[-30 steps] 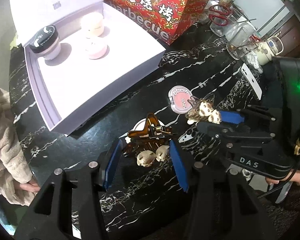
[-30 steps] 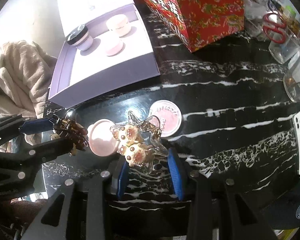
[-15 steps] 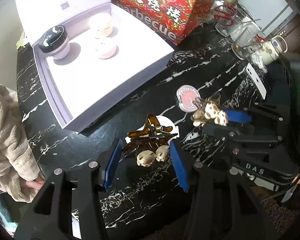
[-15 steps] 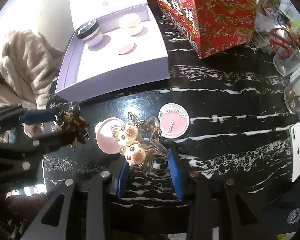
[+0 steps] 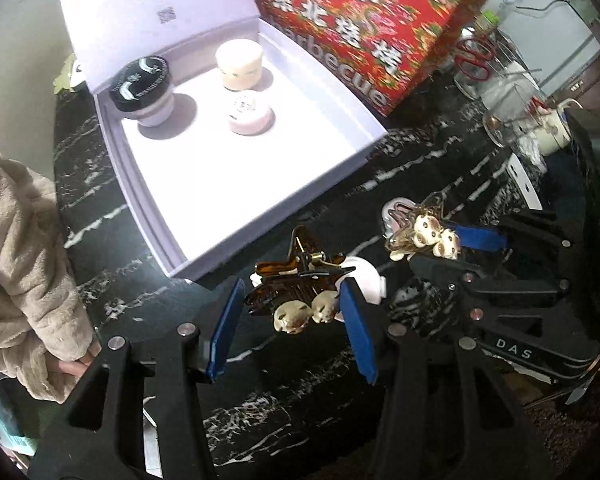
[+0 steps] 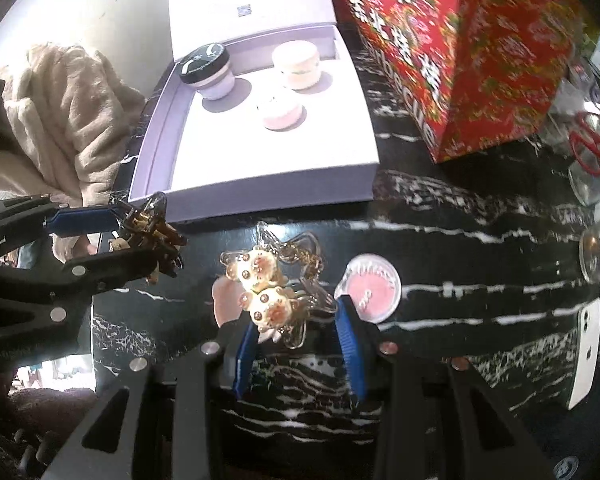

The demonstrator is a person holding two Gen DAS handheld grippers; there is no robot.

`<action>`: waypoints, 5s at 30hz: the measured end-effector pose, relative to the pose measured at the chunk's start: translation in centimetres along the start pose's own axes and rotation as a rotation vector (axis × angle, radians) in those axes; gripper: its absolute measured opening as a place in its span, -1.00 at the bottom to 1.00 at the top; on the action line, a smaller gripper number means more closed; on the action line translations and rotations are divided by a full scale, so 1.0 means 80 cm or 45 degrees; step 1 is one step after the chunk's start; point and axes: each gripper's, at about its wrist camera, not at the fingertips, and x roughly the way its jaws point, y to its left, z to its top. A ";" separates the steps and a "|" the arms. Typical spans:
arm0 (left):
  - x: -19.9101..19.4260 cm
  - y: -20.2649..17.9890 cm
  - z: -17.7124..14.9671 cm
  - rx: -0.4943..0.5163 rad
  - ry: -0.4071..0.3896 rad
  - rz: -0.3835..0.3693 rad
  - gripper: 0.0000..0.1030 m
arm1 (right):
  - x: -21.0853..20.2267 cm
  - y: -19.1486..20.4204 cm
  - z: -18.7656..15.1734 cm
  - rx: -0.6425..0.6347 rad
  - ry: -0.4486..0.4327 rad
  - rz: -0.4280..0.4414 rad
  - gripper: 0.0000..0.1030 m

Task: Organize objects
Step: 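Lift the brown claw clip with the left gripper while the right gripper carries the star clip toward the box, then lower both clips into the box and open both grippers to release them, then withdraw both grippers from the box toward the two compacts on the table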

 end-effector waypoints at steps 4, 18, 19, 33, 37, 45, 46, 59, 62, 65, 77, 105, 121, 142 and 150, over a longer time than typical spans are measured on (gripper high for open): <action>-0.003 0.012 0.008 -0.024 -0.005 -0.002 -0.07 | 0.001 0.005 0.015 -0.033 0.004 0.008 -0.25; 0.006 0.046 0.036 -0.088 0.004 0.004 -0.07 | 0.017 0.018 0.065 -0.114 0.020 0.024 -0.25; 0.007 0.048 0.039 -0.090 0.005 0.004 -0.07 | 0.018 0.018 0.066 -0.119 0.020 0.025 -0.25; 0.033 0.070 0.072 -0.131 0.041 0.002 -0.07 | 0.047 0.016 0.102 -0.131 0.044 0.048 -0.25; 0.040 0.074 0.077 -0.136 0.054 -0.006 -0.07 | 0.048 0.018 0.115 -0.144 0.033 0.056 -0.58; 0.057 0.085 0.089 -0.146 0.075 0.006 -0.07 | 0.064 0.015 0.127 -0.141 0.058 0.042 -0.59; 0.058 0.086 0.090 -0.152 0.074 0.003 -0.07 | 0.065 0.015 0.127 -0.139 0.060 0.046 -0.59; 0.069 0.104 0.099 -0.191 0.049 0.023 -0.07 | 0.076 0.020 0.141 -0.159 0.060 0.019 -0.61; 0.072 0.110 0.104 -0.192 0.039 0.039 -0.07 | 0.078 0.020 0.148 -0.169 0.050 0.008 -0.61; 0.078 0.115 0.110 -0.203 0.037 0.046 -0.07 | 0.081 0.021 0.155 -0.168 0.044 -0.008 -0.61; 0.087 0.119 0.122 -0.195 0.041 0.112 -0.06 | 0.082 0.022 0.157 -0.173 0.054 -0.042 -0.61; 0.029 0.093 0.085 -0.167 -0.028 0.190 0.14 | 0.025 0.025 0.110 -0.139 -0.022 -0.083 -0.01; -0.004 0.052 0.060 -0.093 -0.080 0.184 0.19 | -0.007 0.008 0.072 -0.062 -0.038 -0.117 0.07; -0.029 -0.002 0.019 -0.083 -0.127 0.180 0.19 | -0.035 -0.007 0.017 -0.055 -0.056 -0.129 0.13; -0.026 -0.022 0.005 -0.078 -0.124 0.157 0.19 | -0.038 -0.018 -0.006 -0.029 -0.048 -0.131 0.18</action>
